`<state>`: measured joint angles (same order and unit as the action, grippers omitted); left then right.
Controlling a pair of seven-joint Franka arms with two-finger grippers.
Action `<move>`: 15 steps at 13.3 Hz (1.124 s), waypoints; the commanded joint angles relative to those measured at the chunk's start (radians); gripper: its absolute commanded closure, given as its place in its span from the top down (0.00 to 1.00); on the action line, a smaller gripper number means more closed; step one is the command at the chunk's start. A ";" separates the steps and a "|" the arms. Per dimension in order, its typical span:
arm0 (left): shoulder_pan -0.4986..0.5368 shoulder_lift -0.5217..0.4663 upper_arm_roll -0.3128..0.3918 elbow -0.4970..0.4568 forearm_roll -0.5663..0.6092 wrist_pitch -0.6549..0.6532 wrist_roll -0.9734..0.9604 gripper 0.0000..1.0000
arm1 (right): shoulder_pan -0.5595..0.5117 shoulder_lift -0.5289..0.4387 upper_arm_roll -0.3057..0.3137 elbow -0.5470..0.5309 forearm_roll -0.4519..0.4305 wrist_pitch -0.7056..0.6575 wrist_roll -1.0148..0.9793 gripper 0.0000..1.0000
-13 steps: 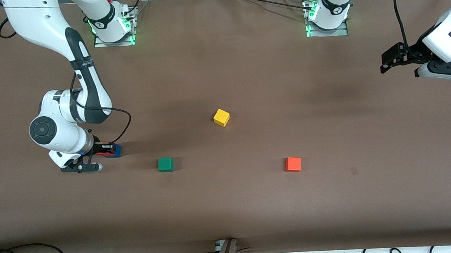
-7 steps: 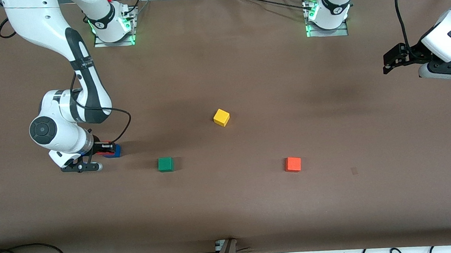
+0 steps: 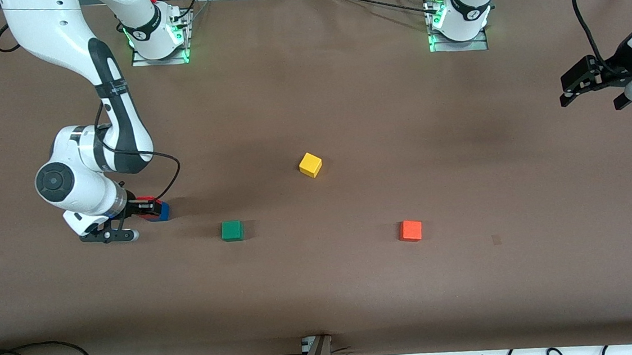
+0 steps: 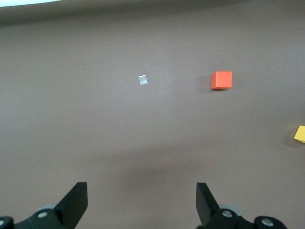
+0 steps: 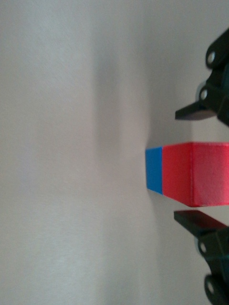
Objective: Pass red block to right arm, stack on blue
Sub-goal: 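Open the right gripper and raise it away from the stack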
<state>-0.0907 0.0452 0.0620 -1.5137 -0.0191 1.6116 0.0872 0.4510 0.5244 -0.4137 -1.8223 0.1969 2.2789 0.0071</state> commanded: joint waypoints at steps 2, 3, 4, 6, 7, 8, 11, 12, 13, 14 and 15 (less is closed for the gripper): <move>0.008 0.045 -0.002 0.041 0.013 -0.015 0.000 1.00 | -0.002 -0.079 -0.020 0.055 -0.017 -0.050 -0.001 1.00; 0.006 0.045 -0.007 0.038 0.013 -0.018 -0.012 1.00 | -0.002 -0.095 -0.033 0.099 -0.017 -0.094 -0.003 1.00; 0.006 0.048 -0.007 0.036 0.016 -0.019 -0.014 1.00 | -0.003 -0.098 -0.037 0.160 -0.016 -0.169 -0.003 1.00; 0.008 0.051 -0.002 0.032 0.019 -0.021 -0.010 1.00 | -0.005 -0.098 -0.059 0.306 -0.014 -0.373 -0.004 1.00; 0.025 0.051 -0.001 0.027 0.019 -0.022 -0.006 1.00 | -0.006 -0.098 -0.069 0.374 -0.013 -0.472 -0.004 1.00; 0.044 0.059 -0.001 0.029 0.015 -0.021 0.000 1.00 | -0.008 -0.098 -0.080 0.426 -0.014 -0.549 -0.004 1.00; 0.045 0.064 -0.007 0.033 0.013 -0.021 0.002 1.00 | -0.011 -0.101 -0.106 0.544 -0.016 -0.747 -0.013 1.00; 0.043 0.064 -0.011 0.032 0.014 -0.022 -0.004 1.00 | -0.015 -0.107 -0.115 0.582 -0.016 -0.806 -0.031 1.00; 0.043 0.062 -0.011 0.032 0.014 -0.024 -0.004 1.00 | -0.014 -0.107 -0.119 0.618 -0.016 -0.864 -0.041 1.00; 0.043 0.064 -0.013 0.032 0.014 -0.024 -0.004 1.00 | -0.011 -0.119 -0.116 0.630 -0.019 -0.898 -0.030 1.00; 0.043 0.064 -0.013 0.030 0.014 -0.024 -0.001 1.00 | -0.015 -0.165 -0.102 0.624 -0.016 -0.929 -0.027 1.00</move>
<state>-0.0486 0.0990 0.0547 -1.5103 -0.0191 1.6079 0.0860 0.4446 0.4002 -0.5307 -1.2291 0.1936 1.4208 -0.0125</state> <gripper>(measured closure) 0.000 0.000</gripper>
